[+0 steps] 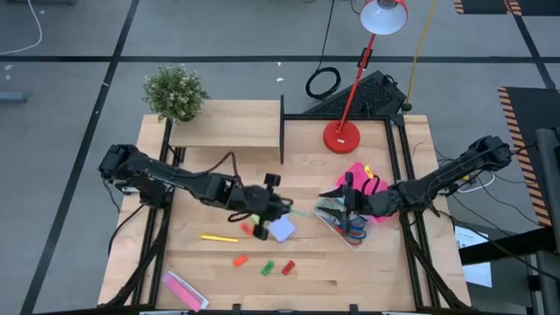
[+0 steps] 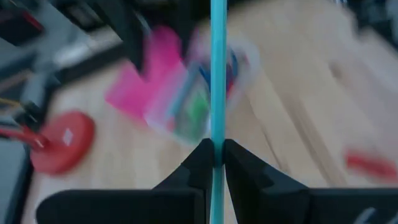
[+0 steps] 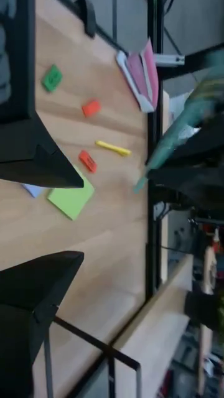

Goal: Pack school essentials
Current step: Put the blue pencil into the pink supply box

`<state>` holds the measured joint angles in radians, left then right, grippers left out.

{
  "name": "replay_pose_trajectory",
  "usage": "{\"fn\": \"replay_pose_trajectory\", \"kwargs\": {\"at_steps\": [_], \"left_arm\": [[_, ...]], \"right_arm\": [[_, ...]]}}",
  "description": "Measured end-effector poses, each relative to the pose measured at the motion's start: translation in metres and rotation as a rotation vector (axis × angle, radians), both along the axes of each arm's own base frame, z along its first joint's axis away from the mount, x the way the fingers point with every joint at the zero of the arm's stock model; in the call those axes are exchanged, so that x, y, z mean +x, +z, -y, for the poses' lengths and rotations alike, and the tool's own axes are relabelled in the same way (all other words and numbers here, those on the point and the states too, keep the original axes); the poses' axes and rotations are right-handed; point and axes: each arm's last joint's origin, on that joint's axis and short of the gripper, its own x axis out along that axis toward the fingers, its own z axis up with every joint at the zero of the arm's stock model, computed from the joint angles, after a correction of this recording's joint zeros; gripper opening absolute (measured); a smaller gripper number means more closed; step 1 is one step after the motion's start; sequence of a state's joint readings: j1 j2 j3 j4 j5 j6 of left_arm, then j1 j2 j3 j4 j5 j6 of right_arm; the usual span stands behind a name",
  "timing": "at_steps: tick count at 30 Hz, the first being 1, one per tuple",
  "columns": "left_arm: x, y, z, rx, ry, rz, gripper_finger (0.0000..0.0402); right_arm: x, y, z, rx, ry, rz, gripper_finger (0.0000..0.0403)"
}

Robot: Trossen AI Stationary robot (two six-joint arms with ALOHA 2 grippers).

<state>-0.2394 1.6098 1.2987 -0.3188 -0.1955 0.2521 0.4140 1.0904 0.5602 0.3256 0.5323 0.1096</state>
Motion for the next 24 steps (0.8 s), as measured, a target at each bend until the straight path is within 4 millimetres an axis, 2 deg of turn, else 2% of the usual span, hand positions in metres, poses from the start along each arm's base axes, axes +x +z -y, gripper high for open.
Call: {"fn": "replay_pose_trajectory", "kwargs": {"at_steps": [5, 13, 17, 24], "left_arm": [[0.014, 0.02, -0.012, -0.076, 0.054, 0.236, 0.004], [0.023, 0.046, -0.02, -0.164, 0.085, 0.511, 0.004], [0.024, 0.045, -0.02, -0.188, 0.079, 0.566, 0.004], [0.018, 0.025, -0.017, -0.233, 0.063, 0.71, 0.004]], "right_arm": [[0.007, -0.002, -0.006, -0.043, 0.009, 0.041, 0.0171], [0.015, 0.011, -0.01, -0.067, 0.02, 0.216, 0.0172], [0.015, 0.018, -0.01, -0.05, 0.012, 0.283, 0.0172], [0.015, 0.021, -0.01, -0.06, 0.011, 0.306, 0.0172]]}}
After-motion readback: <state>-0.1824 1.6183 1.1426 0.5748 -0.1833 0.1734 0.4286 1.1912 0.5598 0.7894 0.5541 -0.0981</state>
